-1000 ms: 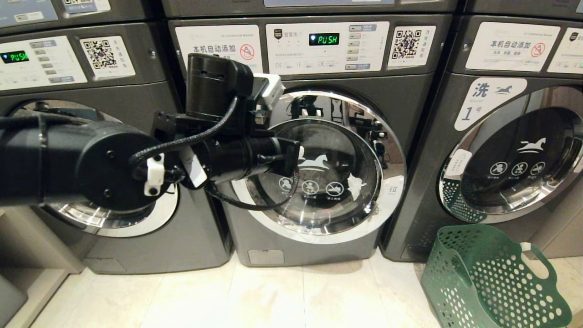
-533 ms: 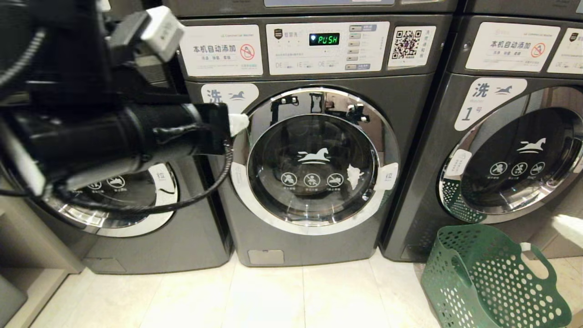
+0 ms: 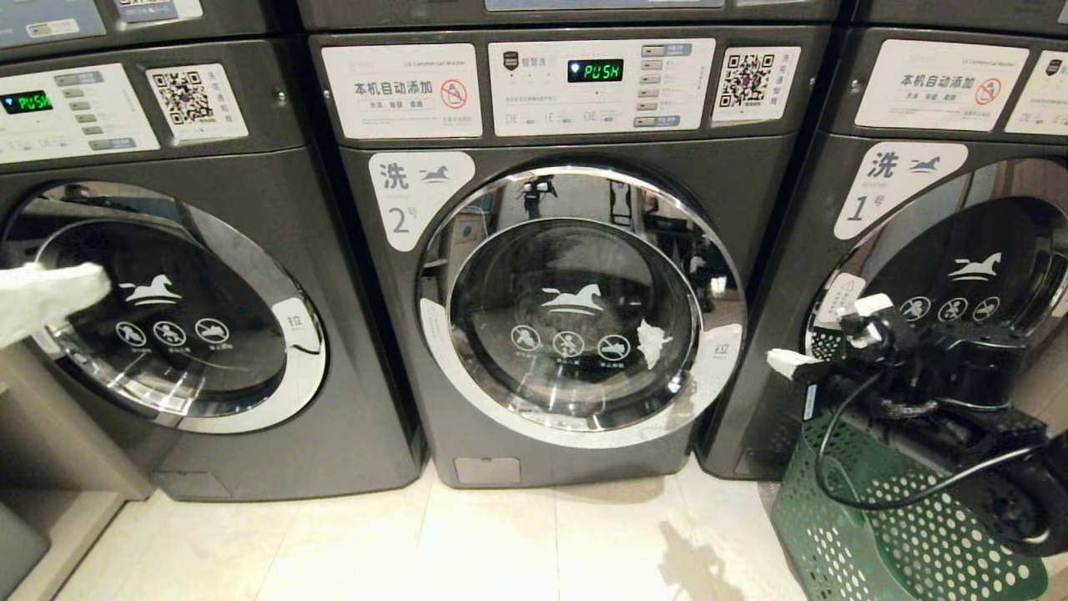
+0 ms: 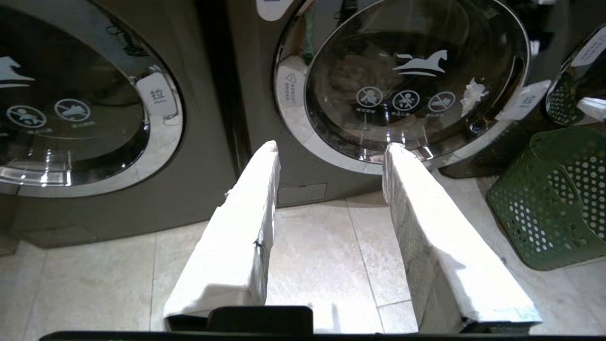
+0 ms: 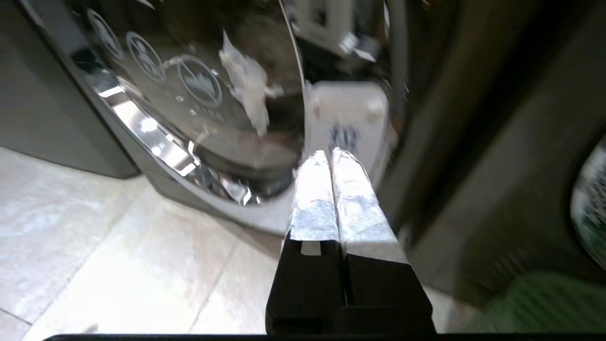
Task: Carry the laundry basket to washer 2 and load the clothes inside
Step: Press the washing machine door tightly with the right hand
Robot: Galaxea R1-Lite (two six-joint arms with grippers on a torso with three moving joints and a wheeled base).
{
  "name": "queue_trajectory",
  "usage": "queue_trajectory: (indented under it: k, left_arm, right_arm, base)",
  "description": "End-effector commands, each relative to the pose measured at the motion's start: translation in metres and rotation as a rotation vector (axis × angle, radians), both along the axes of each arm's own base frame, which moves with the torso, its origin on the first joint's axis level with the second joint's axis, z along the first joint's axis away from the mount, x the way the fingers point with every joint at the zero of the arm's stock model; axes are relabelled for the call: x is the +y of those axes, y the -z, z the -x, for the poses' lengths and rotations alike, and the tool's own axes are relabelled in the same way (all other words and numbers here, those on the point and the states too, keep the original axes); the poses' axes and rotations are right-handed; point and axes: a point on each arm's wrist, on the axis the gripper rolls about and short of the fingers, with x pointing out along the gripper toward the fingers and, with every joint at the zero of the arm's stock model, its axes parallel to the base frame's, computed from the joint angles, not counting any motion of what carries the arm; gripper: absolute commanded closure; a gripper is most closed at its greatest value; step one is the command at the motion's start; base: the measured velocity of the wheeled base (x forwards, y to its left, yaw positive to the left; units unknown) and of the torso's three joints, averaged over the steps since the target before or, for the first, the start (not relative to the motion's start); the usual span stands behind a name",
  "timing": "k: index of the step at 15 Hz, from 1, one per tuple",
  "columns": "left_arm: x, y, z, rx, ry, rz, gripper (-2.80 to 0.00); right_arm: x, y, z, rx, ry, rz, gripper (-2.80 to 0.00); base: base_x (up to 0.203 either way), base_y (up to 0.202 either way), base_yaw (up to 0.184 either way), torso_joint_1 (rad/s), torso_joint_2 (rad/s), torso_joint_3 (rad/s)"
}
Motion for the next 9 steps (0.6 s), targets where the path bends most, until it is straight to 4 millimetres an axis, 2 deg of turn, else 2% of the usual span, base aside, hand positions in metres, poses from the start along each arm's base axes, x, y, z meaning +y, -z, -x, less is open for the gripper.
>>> queue_trajectory:
  k: [1, 5, 9]
  left_arm:
    - [0.018, 0.000, 0.020, -0.038, -0.010, 0.033, 0.00]
    - [0.020, 0.008, 0.022, -0.027, -0.010, 0.021, 0.00]
    - [0.018, 0.013, 0.020, -0.013, -0.009, 0.009, 0.00]
  right_arm:
    - [0.006, 0.040, -0.024, 0.001, -0.063, -0.014, 0.00]
    - [0.013, 0.040, -0.031, -0.065, -0.123, -0.080, 0.00]
    - [0.014, 0.049, -0.034, -0.048, -0.116, -0.070, 0.00]
  base:
    - [0.000, 0.000, 0.000, 0.000, 0.00, 0.000]
    - [0.000, 0.000, 0.000, 0.000, 0.00, 0.000]
    - [0.000, 0.000, 0.000, 0.000, 0.00, 0.000]
